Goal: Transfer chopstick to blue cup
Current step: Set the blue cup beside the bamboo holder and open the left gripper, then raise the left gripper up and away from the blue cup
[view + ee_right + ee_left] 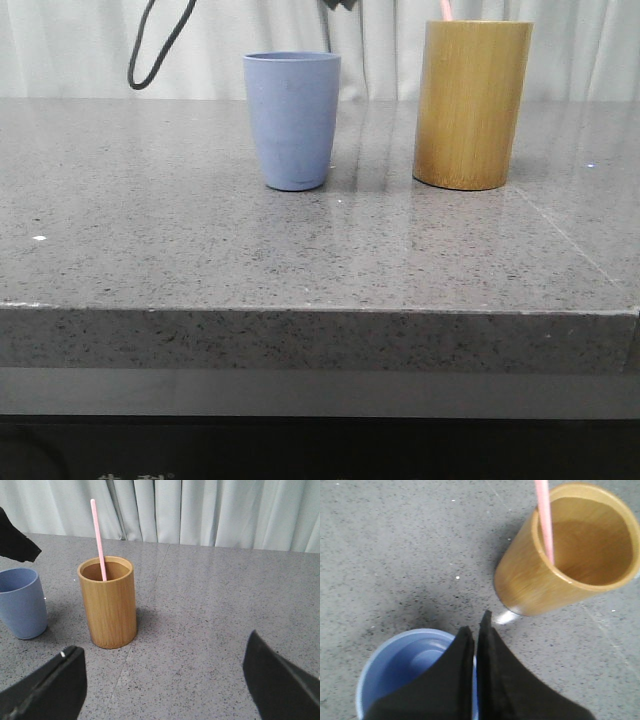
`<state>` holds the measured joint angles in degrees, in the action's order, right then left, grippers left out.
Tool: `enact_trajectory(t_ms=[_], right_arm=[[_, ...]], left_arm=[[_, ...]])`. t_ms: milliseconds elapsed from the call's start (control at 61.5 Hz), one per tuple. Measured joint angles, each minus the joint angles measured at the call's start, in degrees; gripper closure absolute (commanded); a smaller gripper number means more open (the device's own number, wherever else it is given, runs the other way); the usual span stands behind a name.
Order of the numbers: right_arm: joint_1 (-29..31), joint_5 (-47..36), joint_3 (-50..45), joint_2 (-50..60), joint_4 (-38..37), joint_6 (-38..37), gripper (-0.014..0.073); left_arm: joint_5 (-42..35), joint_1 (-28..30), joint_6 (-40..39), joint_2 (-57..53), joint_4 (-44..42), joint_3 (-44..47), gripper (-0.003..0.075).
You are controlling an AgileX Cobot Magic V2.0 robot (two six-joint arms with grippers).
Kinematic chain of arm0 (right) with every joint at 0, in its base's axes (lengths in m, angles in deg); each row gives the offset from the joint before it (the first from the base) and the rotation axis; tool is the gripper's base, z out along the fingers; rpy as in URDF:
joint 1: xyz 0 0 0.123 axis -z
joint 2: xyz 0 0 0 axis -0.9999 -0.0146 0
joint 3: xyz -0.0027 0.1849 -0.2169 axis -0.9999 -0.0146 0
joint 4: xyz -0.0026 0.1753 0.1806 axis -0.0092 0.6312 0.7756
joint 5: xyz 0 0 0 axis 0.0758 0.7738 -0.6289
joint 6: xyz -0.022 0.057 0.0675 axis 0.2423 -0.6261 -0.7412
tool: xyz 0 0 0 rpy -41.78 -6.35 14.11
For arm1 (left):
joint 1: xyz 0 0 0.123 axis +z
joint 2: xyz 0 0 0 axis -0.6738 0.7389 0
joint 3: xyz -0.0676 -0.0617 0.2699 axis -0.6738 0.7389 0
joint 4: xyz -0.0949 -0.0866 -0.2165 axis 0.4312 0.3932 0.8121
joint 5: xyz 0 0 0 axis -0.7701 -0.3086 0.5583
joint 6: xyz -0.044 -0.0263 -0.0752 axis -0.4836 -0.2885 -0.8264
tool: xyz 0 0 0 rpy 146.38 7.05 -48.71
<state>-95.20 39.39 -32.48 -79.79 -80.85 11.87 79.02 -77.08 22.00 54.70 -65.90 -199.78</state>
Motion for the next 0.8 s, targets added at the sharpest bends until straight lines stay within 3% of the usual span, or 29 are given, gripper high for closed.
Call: enact_trajectory(t_ms=[212,456,797], right_arm=[[0.00,0.24,0.00,0.00,0.00,0.00,-0.0048],[0.00,0.53,0.00,0.00,0.00,0.00,-0.0048],[0.00,0.63,0.00,0.00,0.00,0.00,-0.0048]], left_arm=[[0.13,1.82,-0.71,-1.41,-6.49,0.00,0.0739],[0.13,9.78,-1.96,-10.79,-7.85,3.40,0.0739],[0.13,26.25,-2.37,-28.76,-8.76,27.42,0.0739]])
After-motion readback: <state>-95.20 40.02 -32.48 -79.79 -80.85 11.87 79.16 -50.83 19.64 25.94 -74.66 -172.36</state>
